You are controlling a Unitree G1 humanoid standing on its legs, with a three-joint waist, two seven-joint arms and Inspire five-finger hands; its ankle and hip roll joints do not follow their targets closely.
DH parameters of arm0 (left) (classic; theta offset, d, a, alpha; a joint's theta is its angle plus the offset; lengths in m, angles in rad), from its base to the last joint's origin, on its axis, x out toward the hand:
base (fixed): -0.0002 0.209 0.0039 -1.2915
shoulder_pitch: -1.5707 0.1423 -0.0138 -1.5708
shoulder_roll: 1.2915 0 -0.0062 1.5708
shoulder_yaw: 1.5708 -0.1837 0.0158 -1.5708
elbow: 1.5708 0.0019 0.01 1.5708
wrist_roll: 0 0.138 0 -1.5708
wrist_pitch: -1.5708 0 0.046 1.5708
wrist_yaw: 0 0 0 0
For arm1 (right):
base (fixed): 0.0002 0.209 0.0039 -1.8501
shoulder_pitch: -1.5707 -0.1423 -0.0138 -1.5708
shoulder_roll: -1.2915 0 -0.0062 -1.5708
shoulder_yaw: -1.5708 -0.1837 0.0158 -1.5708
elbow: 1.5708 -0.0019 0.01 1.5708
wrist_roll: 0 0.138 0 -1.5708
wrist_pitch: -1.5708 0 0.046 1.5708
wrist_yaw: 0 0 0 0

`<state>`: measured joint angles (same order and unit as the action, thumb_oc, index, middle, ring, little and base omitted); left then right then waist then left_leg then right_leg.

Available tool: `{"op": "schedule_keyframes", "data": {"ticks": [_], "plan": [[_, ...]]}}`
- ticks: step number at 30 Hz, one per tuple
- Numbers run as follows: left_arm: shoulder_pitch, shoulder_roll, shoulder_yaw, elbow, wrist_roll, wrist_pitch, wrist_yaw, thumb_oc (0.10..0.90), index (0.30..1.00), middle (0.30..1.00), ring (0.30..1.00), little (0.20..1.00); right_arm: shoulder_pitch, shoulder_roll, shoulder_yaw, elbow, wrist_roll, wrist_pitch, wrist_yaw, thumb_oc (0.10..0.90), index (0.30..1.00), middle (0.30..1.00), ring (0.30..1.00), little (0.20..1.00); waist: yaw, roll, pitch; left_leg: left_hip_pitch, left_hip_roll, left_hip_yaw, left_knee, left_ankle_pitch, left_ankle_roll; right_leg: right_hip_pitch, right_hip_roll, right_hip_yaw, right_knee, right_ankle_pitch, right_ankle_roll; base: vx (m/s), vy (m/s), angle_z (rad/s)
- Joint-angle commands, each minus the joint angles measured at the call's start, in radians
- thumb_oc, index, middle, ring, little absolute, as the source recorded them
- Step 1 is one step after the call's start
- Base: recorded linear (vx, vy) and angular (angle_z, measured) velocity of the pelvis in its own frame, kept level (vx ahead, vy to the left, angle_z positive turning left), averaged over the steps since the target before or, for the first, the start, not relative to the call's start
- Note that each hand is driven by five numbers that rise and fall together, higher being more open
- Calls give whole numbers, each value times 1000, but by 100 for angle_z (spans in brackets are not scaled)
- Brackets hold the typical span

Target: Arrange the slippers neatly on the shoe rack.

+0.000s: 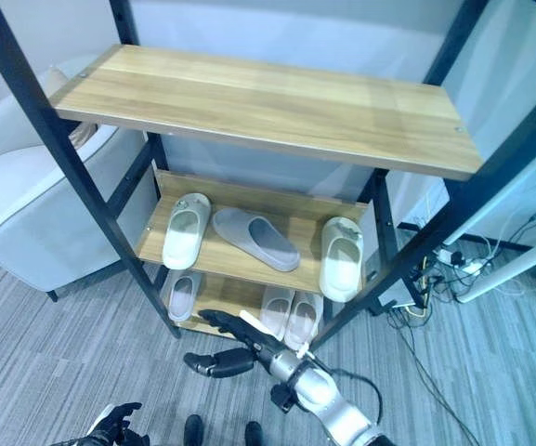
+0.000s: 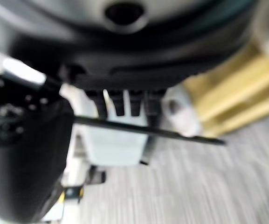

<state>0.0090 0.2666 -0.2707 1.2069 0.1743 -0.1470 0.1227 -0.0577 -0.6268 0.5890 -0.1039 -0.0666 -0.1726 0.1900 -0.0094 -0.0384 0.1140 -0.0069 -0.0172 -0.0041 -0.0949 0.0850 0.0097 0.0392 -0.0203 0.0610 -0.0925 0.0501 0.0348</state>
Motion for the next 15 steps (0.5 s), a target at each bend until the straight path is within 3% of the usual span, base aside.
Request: {"op": "schedule_keyframes", "data": {"ticks": [1,5,6,8,15], "plan": [[-22,-40,-52,64,74,-38,-13,800,900,900,900,900,-90,-33,-102,-152,-163,-170,-121,800,900,900,900,900,38,-14,-22,27,38,-9,36,-96,-36,24,-55,30,53,-89,99,38,0,0],[2,-44,-48,62,83,-42,-8,800,900,900,900,900,-128,-101,-210,-135,-372,-153,-284,800,900,900,900,900,49,-12,-24,36,40,-17,23,-95,-35,34,-55,23,36,-83,103,52,0,-1],[2,-44,-49,62,83,-42,-8,800,900,900,900,900,-127,-101,-210,-135,-372,-153,-285,800,900,900,900,900,50,-12,-24,36,40,-17,24,-95,-35,34,-55,23,36,-83,103,43,-1,1],[17,-39,-43,55,84,-49,-7,800,900,900,900,900,-155,-184,-288,-117,-501,-136,-384,800,900,900,900,900,58,-13,-22,35,39,-24,19,-95,-36,36,-57,14,25,-80,107,36,-1,3],[21,-27,-49,41,80,-54,-9,800,900,900,900,900,-206,-262,-361,-8,-598,-80,-473,800,900,900,900,900,76,-17,-15,20,37,-39,21,-98,-37,30,-59,2,15,-73,112,16,0,2]]}}
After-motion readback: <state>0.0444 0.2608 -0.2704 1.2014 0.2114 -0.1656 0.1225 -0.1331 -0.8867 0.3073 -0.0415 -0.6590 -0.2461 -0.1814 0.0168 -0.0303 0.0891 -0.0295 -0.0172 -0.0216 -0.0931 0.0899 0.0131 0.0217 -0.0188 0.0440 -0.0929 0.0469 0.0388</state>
